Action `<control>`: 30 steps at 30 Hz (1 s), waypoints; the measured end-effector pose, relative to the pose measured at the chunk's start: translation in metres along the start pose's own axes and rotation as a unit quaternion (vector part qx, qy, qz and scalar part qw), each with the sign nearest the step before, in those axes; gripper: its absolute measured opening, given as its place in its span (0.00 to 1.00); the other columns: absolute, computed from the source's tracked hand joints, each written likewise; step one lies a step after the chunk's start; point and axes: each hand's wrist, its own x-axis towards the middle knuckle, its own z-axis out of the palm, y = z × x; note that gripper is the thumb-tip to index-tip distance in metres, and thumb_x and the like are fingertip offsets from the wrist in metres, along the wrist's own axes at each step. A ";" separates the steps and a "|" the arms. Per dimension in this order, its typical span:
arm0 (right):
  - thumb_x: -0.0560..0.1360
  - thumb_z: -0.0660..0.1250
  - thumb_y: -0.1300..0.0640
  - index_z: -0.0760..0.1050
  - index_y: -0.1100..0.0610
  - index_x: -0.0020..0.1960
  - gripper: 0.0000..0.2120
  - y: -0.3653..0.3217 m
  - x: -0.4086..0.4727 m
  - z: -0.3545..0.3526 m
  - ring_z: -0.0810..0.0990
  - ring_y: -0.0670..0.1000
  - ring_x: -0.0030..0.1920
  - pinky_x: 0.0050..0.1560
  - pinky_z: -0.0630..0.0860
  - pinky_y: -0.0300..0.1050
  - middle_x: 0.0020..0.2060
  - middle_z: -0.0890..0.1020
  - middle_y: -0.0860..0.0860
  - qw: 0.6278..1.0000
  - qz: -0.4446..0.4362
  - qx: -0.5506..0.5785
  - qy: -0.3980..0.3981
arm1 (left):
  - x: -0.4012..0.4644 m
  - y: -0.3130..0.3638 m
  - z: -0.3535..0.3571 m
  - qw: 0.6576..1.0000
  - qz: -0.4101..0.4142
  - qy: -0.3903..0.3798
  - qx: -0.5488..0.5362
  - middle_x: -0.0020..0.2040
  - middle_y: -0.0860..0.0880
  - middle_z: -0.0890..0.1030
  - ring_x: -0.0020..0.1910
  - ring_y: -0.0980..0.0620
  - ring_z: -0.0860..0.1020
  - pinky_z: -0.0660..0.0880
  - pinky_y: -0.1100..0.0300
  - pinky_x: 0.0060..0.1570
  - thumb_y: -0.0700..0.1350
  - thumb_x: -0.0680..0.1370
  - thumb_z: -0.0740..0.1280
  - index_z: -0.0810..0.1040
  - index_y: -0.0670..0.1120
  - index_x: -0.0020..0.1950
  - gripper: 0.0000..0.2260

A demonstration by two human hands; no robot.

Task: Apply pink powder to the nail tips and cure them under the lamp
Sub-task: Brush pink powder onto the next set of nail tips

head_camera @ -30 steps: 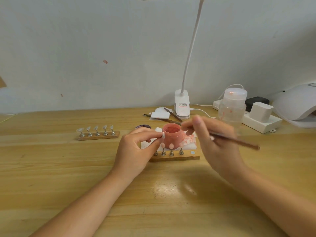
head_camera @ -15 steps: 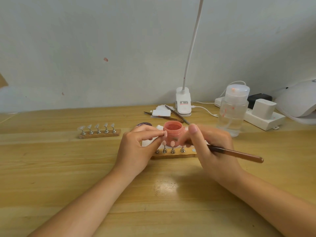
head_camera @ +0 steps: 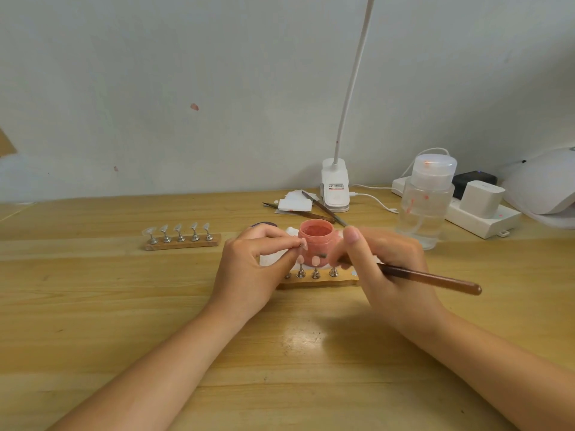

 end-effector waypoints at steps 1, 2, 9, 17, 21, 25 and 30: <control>0.77 0.56 0.55 0.80 0.61 0.35 0.19 0.000 0.001 0.000 0.79 0.39 0.39 0.41 0.73 0.35 0.35 0.81 0.43 1.000 -0.013 -0.020 0.003 | 0.000 0.000 0.000 1.000 -0.002 -0.002 0.001 0.40 0.55 0.79 0.46 0.65 0.74 0.66 0.77 0.46 0.34 0.70 0.71 0.83 0.45 0.45 0.08; 0.77 0.57 0.56 0.80 0.60 0.36 0.18 -0.001 0.002 0.001 0.79 0.38 0.41 0.43 0.73 0.34 0.36 0.80 0.42 0.999 -0.022 -0.039 0.002 | 0.000 0.000 0.000 1.000 -0.005 -0.003 0.001 0.40 0.54 0.79 0.46 0.66 0.74 0.66 0.77 0.46 0.34 0.70 0.71 0.83 0.45 0.45 0.08; 0.77 0.56 0.56 0.80 0.61 0.34 0.19 -0.001 0.002 -0.001 0.78 0.36 0.41 0.43 0.72 0.33 0.36 0.80 0.42 0.999 -0.026 -0.041 -0.003 | 0.000 0.003 -0.001 1.000 -0.013 -0.004 0.003 0.38 0.57 0.78 0.45 0.65 0.75 0.65 0.77 0.46 0.33 0.69 0.72 0.83 0.45 0.46 0.09; 0.77 0.57 0.56 0.81 0.62 0.36 0.19 0.000 0.002 0.000 0.79 0.40 0.40 0.41 0.74 0.35 0.35 0.81 0.45 0.998 -0.039 -0.055 -0.002 | 0.000 0.005 -0.001 1.000 -0.017 -0.003 0.011 0.38 0.56 0.78 0.48 0.58 0.76 0.66 0.76 0.46 0.34 0.69 0.72 0.83 0.44 0.45 0.08; 0.78 0.56 0.54 0.79 0.54 0.35 0.17 0.000 0.001 -0.001 0.79 0.40 0.36 0.39 0.73 0.34 0.33 0.79 0.42 0.999 -0.021 -0.029 -0.022 | 0.000 0.006 -0.002 1.000 -0.018 -0.004 0.004 0.38 0.56 0.78 0.47 0.59 0.76 0.65 0.77 0.46 0.34 0.69 0.72 0.83 0.45 0.45 0.09; 0.78 0.56 0.55 0.81 0.62 0.36 0.20 0.001 0.002 0.000 0.79 0.39 0.42 0.43 0.73 0.35 0.37 0.81 0.44 0.999 -0.032 -0.039 -0.014 | -0.001 0.005 -0.002 1.000 -0.020 -0.002 0.003 0.38 0.57 0.78 0.47 0.60 0.76 0.65 0.78 0.46 0.34 0.69 0.72 0.83 0.48 0.45 0.10; 0.78 0.55 0.51 0.79 0.62 0.33 0.24 0.001 0.000 -0.003 0.78 0.39 0.35 0.37 0.72 0.35 0.32 0.79 0.41 1.000 -0.009 -0.012 -0.008 | 0.000 0.005 -0.002 1.000 -0.019 -0.002 0.004 0.38 0.58 0.77 0.47 0.60 0.75 0.65 0.78 0.46 0.34 0.68 0.72 0.83 0.46 0.44 0.09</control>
